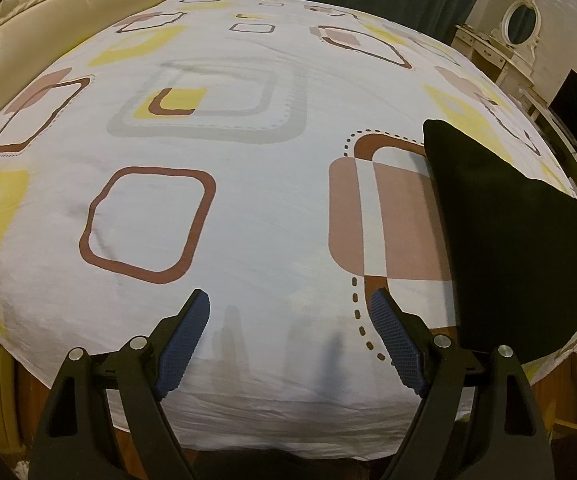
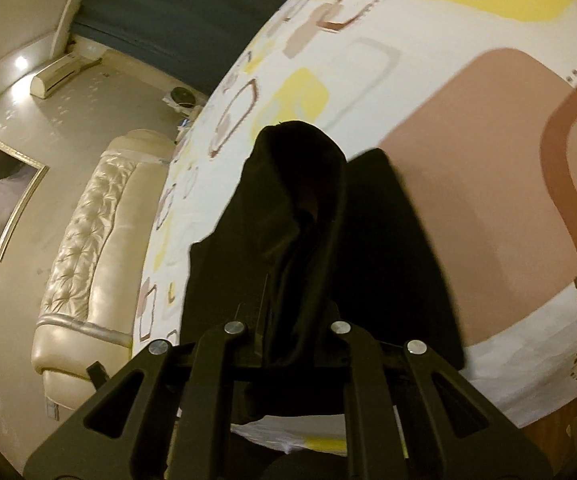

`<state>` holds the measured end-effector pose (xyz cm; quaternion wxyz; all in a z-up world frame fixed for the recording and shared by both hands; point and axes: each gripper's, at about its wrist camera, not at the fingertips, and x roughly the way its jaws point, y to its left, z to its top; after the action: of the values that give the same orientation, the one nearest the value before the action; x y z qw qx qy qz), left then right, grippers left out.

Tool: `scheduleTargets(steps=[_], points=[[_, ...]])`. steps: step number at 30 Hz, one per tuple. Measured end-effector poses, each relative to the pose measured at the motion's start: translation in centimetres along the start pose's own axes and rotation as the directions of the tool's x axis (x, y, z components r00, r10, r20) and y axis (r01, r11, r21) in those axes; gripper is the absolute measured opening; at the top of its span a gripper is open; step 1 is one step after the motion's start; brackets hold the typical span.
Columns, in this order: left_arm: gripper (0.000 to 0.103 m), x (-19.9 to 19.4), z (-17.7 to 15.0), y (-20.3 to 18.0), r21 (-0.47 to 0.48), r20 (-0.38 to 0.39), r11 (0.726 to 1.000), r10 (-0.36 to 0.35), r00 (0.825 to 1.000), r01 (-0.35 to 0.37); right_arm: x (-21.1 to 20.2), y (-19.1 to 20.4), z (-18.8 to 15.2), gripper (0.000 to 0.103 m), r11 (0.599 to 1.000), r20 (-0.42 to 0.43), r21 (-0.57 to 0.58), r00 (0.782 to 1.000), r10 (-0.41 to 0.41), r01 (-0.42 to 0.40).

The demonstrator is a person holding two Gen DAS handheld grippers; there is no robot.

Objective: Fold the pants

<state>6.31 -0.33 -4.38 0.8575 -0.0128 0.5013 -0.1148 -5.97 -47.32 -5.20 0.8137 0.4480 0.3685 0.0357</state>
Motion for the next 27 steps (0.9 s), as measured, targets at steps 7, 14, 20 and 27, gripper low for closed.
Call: scheduleTargets(steps=[7,14,20,27], points=[[0.082,0.1,-0.1,-0.3,0.011,-0.003,1.0,-0.01,1.0,0.01,0.3,-1.8,-0.2,0.01,0.999,-0.003,0.019,0.999,-0.033,0.033],[0.082,0.0,-0.3,-0.6,0.016,0.0,1.0,-0.019,1.0,0.019,0.4,-3.1,-0.2,0.01,0.997,0.006,0.022,0.997,-0.071,0.071],[0.082,-0.1,-0.3,-0.9,0.024,0.003,0.999,-0.027,1.0,0.027,0.6,-3.8,-0.1,0.01,0.997,0.011,0.027,0.997,-0.071,0.071],[0.082,-0.3,-0.5,-1.7,0.044,0.009,0.998,-0.034,0.999,0.034,0.2,-4.1,-0.3,0.01,0.997,0.025,0.045,0.998,-0.065,0.064]])
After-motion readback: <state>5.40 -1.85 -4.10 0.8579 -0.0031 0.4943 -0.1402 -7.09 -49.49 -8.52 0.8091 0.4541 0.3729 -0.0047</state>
